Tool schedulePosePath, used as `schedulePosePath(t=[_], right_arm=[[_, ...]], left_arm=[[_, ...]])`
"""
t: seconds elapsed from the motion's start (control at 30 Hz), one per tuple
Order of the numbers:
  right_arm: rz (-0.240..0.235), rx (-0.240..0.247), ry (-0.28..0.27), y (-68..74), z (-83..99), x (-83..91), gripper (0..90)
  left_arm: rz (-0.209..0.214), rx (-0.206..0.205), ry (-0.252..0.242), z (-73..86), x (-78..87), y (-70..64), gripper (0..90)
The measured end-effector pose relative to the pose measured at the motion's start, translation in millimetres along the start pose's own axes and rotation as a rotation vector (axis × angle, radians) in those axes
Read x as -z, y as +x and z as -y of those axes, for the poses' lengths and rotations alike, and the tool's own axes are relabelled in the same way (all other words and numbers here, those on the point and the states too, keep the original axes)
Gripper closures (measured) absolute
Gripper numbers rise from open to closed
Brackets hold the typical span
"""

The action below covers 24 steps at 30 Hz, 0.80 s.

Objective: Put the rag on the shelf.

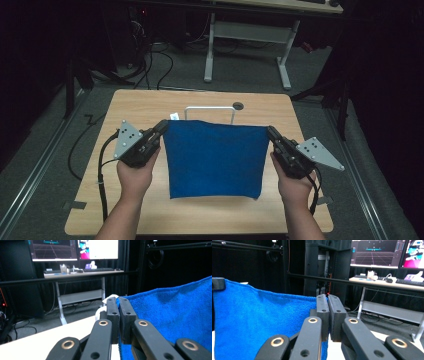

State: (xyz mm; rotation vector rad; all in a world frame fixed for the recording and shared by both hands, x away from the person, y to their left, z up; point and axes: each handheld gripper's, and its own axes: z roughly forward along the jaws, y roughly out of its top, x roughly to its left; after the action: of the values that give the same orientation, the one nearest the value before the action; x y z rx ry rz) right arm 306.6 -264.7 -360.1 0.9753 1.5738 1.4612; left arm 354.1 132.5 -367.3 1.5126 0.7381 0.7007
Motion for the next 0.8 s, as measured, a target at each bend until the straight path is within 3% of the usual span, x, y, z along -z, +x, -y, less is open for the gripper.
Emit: schedulePosePath(t=[0.4, 0.8], right_arm=[[0.003, 0.004, -0.047, -0.8, -23.1, -1.8, 88.4], [0.010, 0.001, -0.047, -6.3, -33.3, -8.6, 88.5]], left_arm=[[-0.008, -0.031, -0.050, -26.4, 3.0, 3.8, 88.3], [-0.010, -0.047, -0.030, -39.4, -7.3, 12.1, 88.4]])
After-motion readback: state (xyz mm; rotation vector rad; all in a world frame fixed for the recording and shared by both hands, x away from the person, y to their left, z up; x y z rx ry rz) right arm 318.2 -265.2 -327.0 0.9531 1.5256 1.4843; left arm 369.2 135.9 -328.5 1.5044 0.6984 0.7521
